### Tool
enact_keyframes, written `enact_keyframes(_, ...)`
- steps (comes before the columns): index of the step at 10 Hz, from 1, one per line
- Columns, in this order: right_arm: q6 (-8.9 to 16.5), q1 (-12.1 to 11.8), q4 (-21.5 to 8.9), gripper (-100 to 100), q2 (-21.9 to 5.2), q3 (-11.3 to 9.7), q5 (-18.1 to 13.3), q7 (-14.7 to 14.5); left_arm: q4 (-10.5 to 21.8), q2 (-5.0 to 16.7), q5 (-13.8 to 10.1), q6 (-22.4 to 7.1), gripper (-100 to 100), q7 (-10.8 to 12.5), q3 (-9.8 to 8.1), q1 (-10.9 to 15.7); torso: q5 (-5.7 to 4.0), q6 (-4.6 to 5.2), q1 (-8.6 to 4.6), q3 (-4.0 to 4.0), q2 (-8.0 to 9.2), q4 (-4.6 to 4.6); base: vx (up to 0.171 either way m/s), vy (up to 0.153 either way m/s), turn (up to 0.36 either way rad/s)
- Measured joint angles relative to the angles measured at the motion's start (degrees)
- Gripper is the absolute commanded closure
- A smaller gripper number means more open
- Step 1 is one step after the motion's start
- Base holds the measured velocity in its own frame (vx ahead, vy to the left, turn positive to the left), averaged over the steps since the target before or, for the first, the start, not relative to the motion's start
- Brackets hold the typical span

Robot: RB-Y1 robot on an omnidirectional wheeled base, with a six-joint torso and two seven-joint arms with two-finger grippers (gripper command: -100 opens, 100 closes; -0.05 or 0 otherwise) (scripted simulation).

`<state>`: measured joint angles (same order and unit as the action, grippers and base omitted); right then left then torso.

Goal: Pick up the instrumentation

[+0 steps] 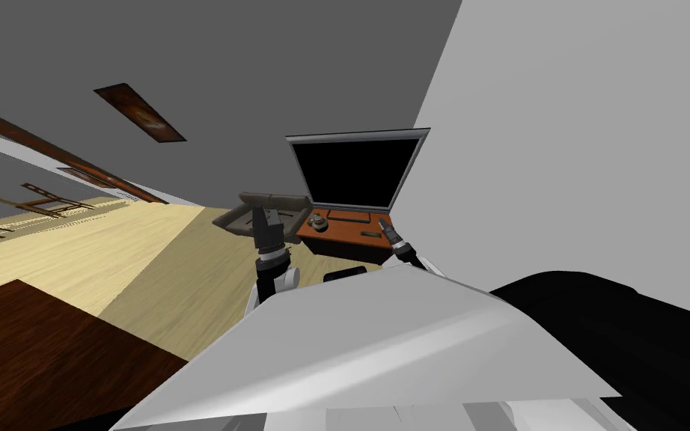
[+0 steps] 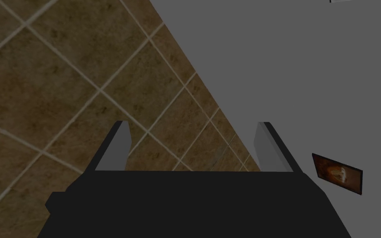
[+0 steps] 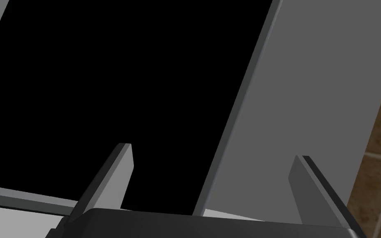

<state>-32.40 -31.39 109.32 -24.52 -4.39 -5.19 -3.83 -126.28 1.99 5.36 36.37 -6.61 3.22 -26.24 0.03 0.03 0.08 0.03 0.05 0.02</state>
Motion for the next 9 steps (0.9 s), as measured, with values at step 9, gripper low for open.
enact_keyframes(9,1.6,-1.8,-14.6,-100,-8.0,-5.1,-9.3,-1.2,0.0,0.0,0.0,0.0,0,0.0,-0.01,0.0,-0.02,0.03,-0.12,-0.08,-0.13,-0.03,0.032,0.023,0.269)
